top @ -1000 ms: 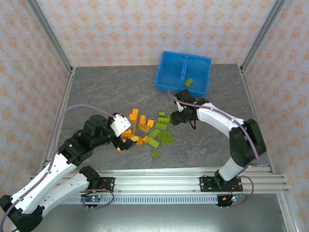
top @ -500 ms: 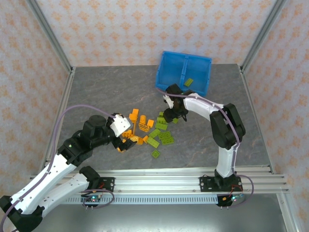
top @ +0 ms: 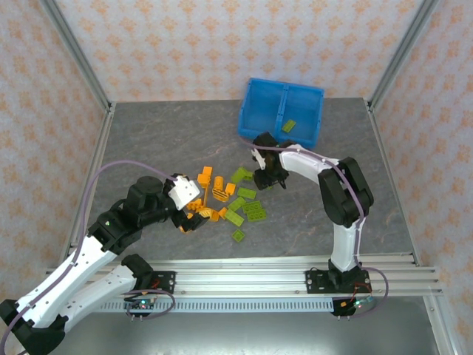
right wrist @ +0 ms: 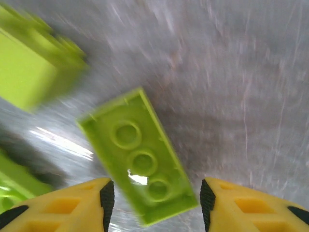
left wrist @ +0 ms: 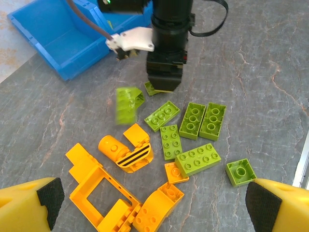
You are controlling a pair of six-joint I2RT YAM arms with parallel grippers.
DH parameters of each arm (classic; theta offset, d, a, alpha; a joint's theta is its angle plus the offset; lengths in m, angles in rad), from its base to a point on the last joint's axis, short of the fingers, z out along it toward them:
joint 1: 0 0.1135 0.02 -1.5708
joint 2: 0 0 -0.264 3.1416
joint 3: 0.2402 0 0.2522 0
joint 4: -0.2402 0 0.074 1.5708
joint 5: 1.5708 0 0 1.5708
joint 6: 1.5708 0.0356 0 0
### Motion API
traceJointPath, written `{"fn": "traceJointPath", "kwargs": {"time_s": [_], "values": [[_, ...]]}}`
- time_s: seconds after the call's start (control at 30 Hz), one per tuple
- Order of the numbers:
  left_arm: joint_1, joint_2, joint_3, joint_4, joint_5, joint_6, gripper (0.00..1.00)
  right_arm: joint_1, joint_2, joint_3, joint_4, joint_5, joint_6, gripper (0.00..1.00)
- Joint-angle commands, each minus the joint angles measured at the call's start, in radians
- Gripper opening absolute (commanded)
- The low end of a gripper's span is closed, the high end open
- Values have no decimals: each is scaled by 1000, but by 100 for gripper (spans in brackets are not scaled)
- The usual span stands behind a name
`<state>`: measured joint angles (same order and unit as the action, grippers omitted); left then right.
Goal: Sort the legos into containers by color
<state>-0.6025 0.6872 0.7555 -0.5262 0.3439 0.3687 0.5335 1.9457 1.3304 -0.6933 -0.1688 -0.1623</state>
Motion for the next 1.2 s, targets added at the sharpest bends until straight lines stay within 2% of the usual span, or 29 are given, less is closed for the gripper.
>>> {"fn": "traceJointPath", "kwargs": {"time_s": [0.0,0.3,0.4,0.53,0.77,0.87,1.0,1.17], "values": [[0,-10,13,-7,7,15,100,0,-26,-55,-15,102,35,52],[0,-9,17,-14,7,13,100,-1,-53,-26,5,-1,3,73],[0,-9,17,-14,8,13,100,0,1,25,-9,-11,-16,72],[0,-14,15,-18,4,14,100,0,72,65,-18,-32,-13,63],[0,-19,13,-12,10,14,100,-1,58,24,1,-29,15,42],[0,-24,14,-11,33,16,100,0,-13,-11,28,3,54,35],[0,-43,8,-2,87,27,100,-5,-185,-70,104,17,147,26],[0,-75,-6,7,132,46,100,-31,-379,-87,198,61,282,27]]}}
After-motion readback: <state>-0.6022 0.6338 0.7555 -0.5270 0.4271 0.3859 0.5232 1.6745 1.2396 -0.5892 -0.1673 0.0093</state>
